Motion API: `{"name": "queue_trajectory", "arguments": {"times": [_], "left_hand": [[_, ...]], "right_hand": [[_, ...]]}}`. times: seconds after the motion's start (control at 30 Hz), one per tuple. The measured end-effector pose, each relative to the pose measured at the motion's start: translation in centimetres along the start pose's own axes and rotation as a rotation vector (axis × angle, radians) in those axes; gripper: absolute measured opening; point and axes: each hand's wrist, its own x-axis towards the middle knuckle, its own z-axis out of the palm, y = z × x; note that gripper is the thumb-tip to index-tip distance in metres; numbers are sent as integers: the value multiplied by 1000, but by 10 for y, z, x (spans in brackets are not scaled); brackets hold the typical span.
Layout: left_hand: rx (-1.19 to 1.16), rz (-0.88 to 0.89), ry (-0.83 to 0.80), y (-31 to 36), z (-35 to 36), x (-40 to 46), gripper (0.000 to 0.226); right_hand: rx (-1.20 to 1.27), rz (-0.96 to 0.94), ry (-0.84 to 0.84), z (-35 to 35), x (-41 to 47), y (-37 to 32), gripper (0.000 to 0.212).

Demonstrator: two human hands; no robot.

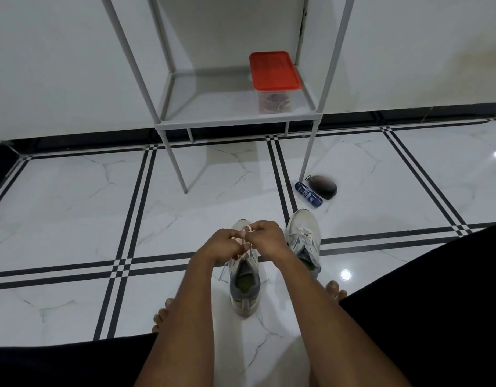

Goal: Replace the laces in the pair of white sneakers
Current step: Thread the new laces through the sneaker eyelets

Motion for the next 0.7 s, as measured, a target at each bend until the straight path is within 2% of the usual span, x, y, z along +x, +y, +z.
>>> {"name": "queue_trajectory", "arguments": {"times": [0.17,0.23,0.3,0.37,0.47,0.6,0.7], "left_hand": [[362,-138,309,-12,17,8,44],[373,-193,311,-11,20,6,45],[13,-219,191,-8,24,6,31],[-444,-288,68,-7,25,2,30],[-862,-228,29,-9,19,-1,31],[-1209,-74,79,-4,12,1,35],[-1242,37,203,-8,2,7,28]], "right_hand": [[-125,-54,34,-3,4,5,14],[-115,-60,37,-4,3,8,13],[-67,-49,33,-3,3,11,13],[-35,-25,44,-2,4,13,14],[11,2,42,-4,5,14,21],[114,64,33,-5,3,9,26],[232,148,82,-5,4,9,25]]}}
